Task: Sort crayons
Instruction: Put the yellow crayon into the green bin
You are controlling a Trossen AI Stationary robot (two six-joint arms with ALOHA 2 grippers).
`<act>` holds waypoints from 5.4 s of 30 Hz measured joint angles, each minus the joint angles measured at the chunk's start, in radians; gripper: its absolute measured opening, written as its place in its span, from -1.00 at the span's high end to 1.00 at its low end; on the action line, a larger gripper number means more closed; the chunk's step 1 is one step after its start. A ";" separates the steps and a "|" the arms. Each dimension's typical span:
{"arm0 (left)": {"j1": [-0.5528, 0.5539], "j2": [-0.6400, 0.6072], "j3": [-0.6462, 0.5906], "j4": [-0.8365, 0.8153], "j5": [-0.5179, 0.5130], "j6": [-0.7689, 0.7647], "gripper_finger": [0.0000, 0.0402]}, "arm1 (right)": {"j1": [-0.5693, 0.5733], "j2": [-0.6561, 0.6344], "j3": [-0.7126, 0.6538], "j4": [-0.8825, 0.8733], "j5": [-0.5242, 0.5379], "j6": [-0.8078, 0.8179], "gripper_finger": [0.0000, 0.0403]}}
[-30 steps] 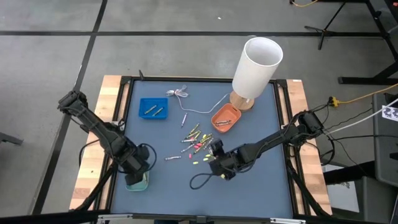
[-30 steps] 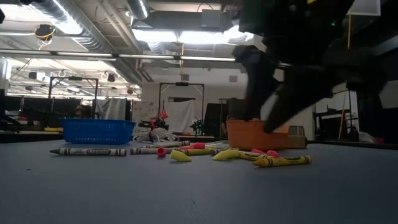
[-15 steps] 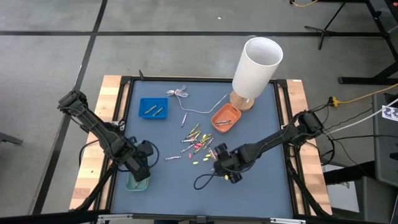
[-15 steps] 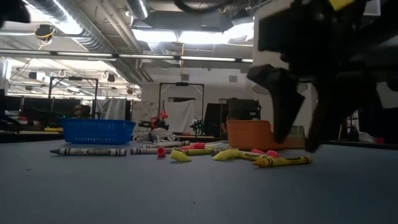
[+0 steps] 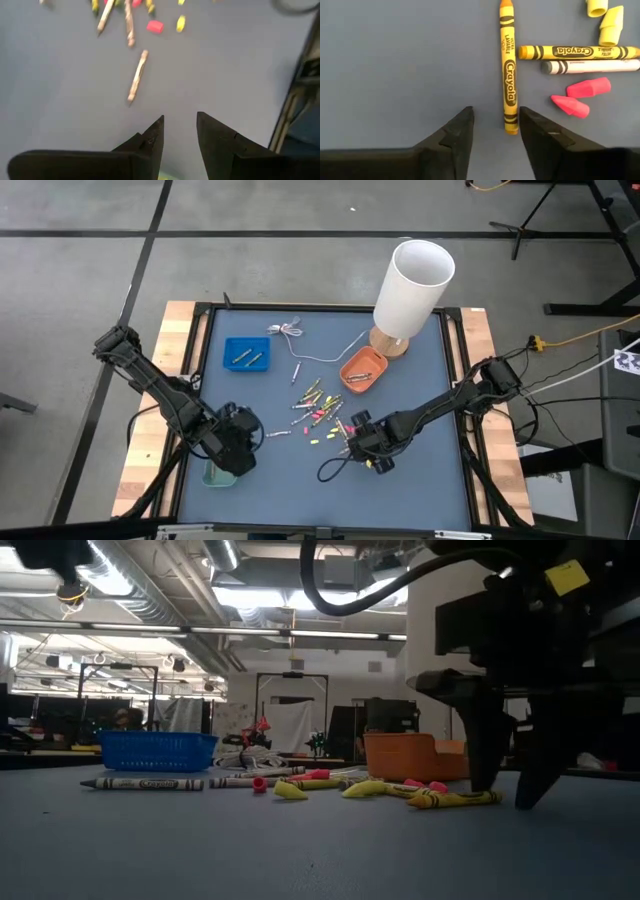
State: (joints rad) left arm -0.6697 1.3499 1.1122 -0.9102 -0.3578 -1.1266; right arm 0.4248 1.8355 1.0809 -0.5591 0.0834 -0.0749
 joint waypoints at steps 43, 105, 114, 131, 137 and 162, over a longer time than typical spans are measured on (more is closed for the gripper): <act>0.105 0.183 0.000 0.483 -0.217 0.588 0.57 | -0.001 0.004 0.253 0.138 0.413 -0.222 0.92; 0.170 0.183 -0.001 0.473 -0.170 0.579 0.96 | -0.032 0.002 0.269 0.375 0.396 -0.266 0.90; 0.170 0.183 0.000 0.487 -0.167 0.580 0.96 | -0.034 0.002 0.269 0.383 0.364 -0.266 0.45; 0.161 0.181 0.000 0.123 0.420 0.478 0.96 | -0.033 0.002 0.269 0.221 0.343 -0.245 0.26; 0.126 0.181 0.000 -0.103 0.660 0.444 0.96 | -0.033 0.002 0.269 0.188 0.342 -0.183 0.26; 0.013 0.181 0.000 -0.330 0.535 0.238 0.60 | -0.033 0.002 0.269 0.189 0.342 -0.180 0.26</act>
State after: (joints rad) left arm -0.6563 1.5311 1.1118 -1.2406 0.1774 -0.8888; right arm 0.3920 1.8378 1.3498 -0.3702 0.4252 -0.2554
